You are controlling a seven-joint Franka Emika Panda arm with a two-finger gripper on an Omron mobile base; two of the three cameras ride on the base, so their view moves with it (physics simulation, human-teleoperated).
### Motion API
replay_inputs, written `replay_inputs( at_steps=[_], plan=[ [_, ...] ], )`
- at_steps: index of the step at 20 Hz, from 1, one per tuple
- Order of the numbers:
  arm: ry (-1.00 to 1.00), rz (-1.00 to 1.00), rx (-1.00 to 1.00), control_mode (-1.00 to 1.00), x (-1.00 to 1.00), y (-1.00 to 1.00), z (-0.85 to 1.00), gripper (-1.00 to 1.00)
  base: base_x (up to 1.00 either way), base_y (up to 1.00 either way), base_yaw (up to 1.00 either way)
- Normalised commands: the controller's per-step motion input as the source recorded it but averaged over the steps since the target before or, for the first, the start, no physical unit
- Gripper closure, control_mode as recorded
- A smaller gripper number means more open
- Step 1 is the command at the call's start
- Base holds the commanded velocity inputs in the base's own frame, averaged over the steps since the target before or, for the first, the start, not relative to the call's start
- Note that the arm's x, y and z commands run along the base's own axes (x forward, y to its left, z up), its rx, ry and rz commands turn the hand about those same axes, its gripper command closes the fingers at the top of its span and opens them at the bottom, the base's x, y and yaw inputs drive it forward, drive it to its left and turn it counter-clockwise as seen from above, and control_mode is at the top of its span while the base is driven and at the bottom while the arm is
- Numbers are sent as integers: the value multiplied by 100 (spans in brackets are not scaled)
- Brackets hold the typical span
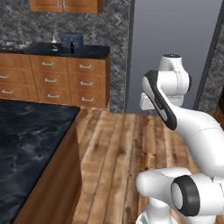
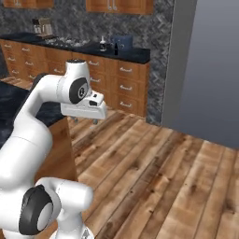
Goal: Move the drinks to the dining counter.
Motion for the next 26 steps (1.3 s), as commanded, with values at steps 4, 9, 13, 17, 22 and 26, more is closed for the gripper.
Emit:
replay_inputs(
  at_steps=[4, 9, 13, 17, 22, 26],
  plan=[
    [0, 0, 0, 100, 0, 0, 0, -100, 100, -54, 25],
    [0, 0, 0, 100, 0, 0, 0, -100, 100, -47, 45],
    [0, 0, 0, 100, 0, 0, 0, -100, 100, -52, 52],
    [0, 0, 0, 100, 0, 0, 0, -100, 100, -61, 55],
    [0, 0, 0, 100, 0, 0, 0, -100, 100, -57, 57],
    [0, 0, 0, 100, 0, 0, 0, -100, 97, -58, 59]
  ],
)
